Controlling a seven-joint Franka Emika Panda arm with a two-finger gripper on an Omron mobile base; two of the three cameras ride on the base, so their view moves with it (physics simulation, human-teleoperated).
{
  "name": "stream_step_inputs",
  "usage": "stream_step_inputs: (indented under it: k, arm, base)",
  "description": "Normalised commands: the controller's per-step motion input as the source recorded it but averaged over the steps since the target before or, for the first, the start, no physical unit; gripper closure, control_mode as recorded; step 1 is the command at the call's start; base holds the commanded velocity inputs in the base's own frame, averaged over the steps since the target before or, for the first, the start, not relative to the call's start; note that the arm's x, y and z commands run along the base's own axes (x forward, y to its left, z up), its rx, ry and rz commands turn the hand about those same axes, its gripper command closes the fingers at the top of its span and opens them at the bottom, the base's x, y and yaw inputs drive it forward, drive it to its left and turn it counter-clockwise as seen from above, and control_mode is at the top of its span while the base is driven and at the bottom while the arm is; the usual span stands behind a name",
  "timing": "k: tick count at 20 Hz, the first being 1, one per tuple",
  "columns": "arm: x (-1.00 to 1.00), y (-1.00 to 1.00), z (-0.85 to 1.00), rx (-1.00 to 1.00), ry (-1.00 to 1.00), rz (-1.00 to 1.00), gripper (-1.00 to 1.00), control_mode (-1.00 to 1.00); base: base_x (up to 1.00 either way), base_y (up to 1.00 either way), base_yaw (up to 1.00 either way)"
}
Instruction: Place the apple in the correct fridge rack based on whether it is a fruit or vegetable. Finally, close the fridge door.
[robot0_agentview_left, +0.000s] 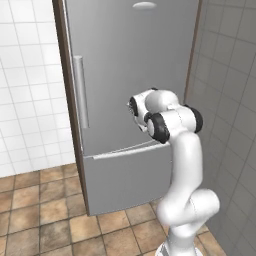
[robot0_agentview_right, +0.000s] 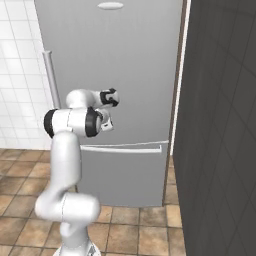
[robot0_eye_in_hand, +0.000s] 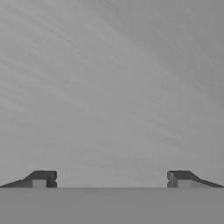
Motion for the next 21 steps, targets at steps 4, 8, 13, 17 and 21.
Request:
stream_step_inputs:
  k: [4,8,13,17,21]
  arm:
    - [0.70,0.60,-0.22,-0.15,0.01,-0.23,-1.00,-1.00]
    - [0.75,0.59,-0.20,-0.16,0.00,-0.30,-1.00,-1.00]
    - [0.68,0.43,-0.54,-0.13,0.06,-0.32,-1.00,-1.00]
    - [0.85,0.04,-0.50,-0.01,0.27,-0.35,-1.00,-1.00]
    - [0.96,0.00,-0.34,0.04,0.34,-0.29,-1.00,-1.00]
  base:
    - [0.00,0.00,0.00]
    - [0.00,0.00,0.00]
    - [0.00,0.00,0.00]
    - [0.00,0.00,0.00]
    - [0.00,0.00,0.00]
